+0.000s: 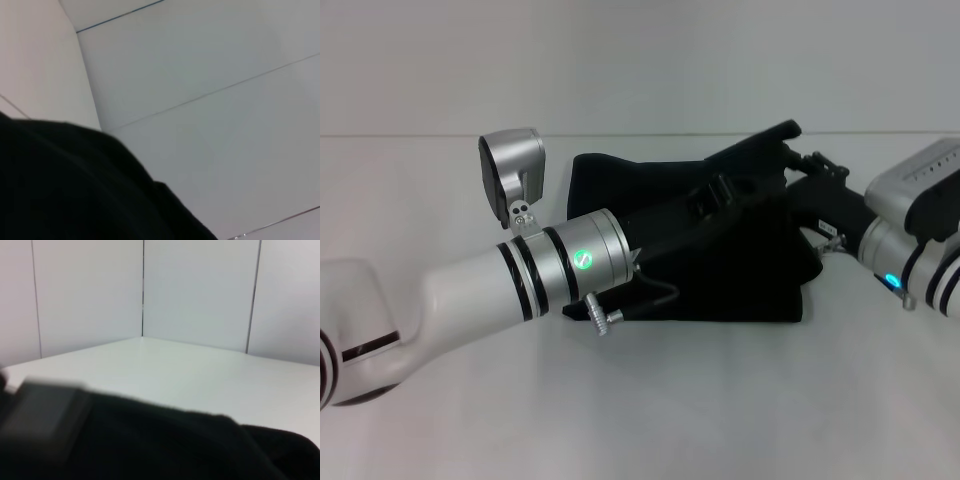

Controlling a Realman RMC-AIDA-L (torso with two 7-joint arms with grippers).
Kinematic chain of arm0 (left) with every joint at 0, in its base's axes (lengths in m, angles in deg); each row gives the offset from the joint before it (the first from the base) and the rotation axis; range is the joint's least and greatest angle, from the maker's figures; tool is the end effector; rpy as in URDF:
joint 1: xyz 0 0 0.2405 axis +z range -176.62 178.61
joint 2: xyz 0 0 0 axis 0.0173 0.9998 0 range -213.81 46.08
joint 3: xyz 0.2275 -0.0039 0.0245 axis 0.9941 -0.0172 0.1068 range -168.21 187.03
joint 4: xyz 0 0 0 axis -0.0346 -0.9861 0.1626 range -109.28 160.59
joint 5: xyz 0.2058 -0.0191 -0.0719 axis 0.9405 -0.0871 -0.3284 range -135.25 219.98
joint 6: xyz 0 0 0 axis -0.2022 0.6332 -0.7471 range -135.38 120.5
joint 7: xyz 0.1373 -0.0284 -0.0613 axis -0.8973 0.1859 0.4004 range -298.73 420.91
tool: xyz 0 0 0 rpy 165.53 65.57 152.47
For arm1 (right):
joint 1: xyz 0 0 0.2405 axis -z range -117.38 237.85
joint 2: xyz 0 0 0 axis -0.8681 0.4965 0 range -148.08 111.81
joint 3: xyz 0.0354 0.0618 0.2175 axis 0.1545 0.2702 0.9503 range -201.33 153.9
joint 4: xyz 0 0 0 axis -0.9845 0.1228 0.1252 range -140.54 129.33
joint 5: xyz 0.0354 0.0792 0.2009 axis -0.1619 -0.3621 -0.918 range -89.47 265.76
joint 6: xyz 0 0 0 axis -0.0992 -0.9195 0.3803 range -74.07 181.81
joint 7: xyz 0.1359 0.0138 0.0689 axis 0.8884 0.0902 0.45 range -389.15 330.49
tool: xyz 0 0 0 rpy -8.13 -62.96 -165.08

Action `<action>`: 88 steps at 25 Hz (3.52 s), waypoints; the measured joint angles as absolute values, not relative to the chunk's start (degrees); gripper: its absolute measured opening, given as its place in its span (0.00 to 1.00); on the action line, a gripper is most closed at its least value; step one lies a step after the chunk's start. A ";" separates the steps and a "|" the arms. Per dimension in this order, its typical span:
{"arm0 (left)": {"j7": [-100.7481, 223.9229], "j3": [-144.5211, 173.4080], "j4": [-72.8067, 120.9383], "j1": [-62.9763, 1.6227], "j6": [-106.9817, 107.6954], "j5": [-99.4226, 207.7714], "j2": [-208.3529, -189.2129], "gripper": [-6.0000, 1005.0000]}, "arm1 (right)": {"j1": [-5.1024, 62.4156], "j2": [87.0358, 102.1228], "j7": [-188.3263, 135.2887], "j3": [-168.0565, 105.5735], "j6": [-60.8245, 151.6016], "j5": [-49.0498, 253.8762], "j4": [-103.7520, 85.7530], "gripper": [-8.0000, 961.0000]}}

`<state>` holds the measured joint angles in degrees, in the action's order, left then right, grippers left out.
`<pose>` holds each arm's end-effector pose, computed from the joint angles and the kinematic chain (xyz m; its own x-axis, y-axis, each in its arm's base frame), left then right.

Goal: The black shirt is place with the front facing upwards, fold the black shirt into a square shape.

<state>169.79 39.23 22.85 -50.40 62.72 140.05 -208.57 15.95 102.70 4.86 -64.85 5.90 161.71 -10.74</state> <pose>-0.1352 0.3629 -0.1069 -0.0368 0.8427 0.5372 0.7910 -0.3040 0.5310 0.2409 0.4054 -0.0616 0.8167 -0.1811 -0.5479 -0.5422 -0.5658 -0.6212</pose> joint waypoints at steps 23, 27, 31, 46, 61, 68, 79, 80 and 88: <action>168.31 39.47 23.63 -50.04 54.22 140.10 -208.58 0.02 | 14.88 102.36 4.18 -62.81 8.40 161.08 -11.43 0.94; 168.42 39.38 24.04 -50.06 53.32 139.95 -208.58 0.03 | 15.04 102.33 4.16 -62.83 10.45 161.11 -11.45 0.94; 168.34 39.14 24.72 -50.07 52.40 139.71 -208.58 0.03 | 15.57 102.28 4.15 -62.82 12.10 161.11 -11.45 0.94; 168.15 39.63 25.73 -49.35 57.38 140.10 -208.58 0.69 | 25.40 102.18 4.72 -54.85 5.76 161.00 -11.37 0.94; 165.18 44.60 4.06 -32.55 76.62 140.10 -207.69 0.88 | 29.45 102.13 9.77 -56.40 -22.09 166.79 -11.15 0.94; 165.19 44.11 2.85 -28.76 75.96 139.58 -205.53 0.88 | 24.22 102.60 9.44 -63.80 -12.34 169.15 -10.05 0.94; 165.42 44.53 2.87 -29.36 74.69 139.98 -205.58 0.87 | 22.97 102.53 9.49 -64.30 -1.24 169.08 -8.25 0.94; 165.44 44.55 2.87 -29.45 74.46 139.99 -205.62 0.87 | 23.14 102.51 9.49 -64.22 -1.48 169.02 -8.24 0.94; 168.60 44.84 2.81 -30.40 68.28 140.02 -205.89 0.87 | 26.66 102.22 6.06 -63.68 -10.78 168.63 -8.96 0.94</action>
